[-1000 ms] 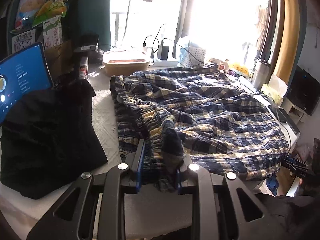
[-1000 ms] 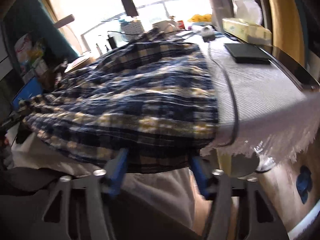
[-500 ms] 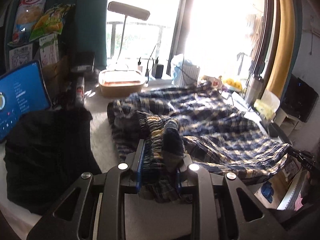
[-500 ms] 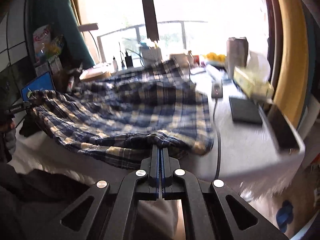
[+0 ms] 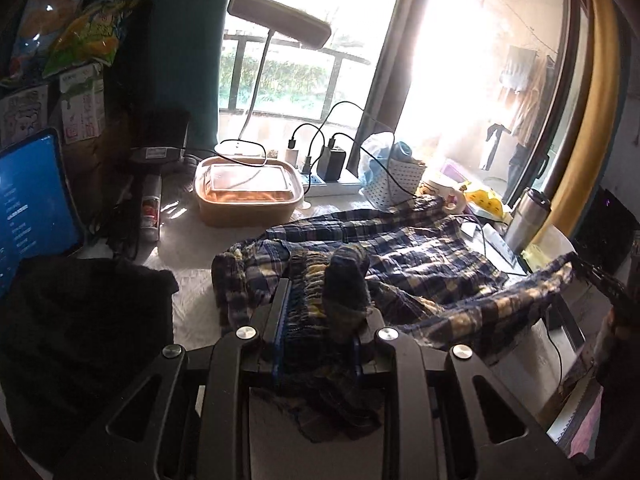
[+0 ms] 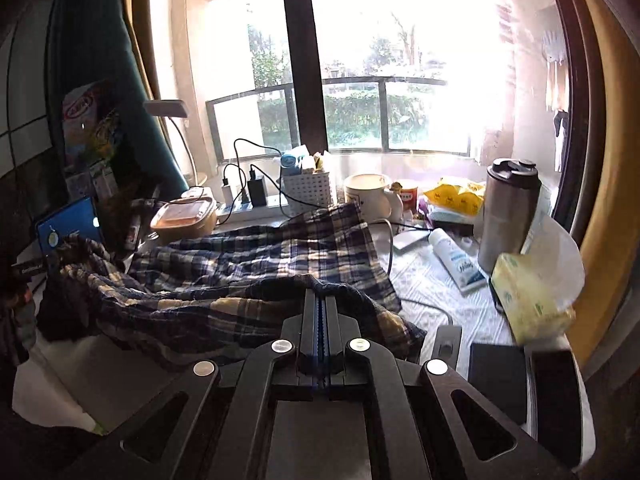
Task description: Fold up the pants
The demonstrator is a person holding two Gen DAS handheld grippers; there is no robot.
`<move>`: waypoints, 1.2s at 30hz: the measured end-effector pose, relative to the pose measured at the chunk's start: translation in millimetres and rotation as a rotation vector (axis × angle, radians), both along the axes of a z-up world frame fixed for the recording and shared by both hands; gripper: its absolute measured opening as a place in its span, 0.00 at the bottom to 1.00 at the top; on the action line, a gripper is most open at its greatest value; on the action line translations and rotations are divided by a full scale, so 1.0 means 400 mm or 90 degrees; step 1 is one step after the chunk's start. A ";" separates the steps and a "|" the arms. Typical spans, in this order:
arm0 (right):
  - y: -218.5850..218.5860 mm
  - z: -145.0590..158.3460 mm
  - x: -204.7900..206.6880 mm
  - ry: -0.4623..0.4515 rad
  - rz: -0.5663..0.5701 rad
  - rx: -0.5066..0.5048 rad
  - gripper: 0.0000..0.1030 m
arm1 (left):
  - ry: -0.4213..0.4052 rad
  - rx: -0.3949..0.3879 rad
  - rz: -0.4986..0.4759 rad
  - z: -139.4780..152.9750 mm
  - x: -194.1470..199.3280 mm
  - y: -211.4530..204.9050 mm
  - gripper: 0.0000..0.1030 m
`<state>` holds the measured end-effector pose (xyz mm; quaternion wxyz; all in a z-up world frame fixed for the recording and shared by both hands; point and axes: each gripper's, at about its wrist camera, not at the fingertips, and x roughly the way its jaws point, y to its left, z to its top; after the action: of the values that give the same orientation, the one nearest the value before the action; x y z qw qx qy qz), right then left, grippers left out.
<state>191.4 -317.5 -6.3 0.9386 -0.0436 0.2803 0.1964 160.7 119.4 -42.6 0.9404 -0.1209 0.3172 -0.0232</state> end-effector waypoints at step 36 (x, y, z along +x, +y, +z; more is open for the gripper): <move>0.277 -0.143 0.742 0.118 0.026 -0.105 0.04 | 0.035 0.072 -0.006 -0.066 0.254 0.193 0.89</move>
<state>488.0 -206.6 -63.4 0.8976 -0.1080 0.3802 0.1951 262.2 196.6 -68.9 0.9364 -0.0670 0.3445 -0.0065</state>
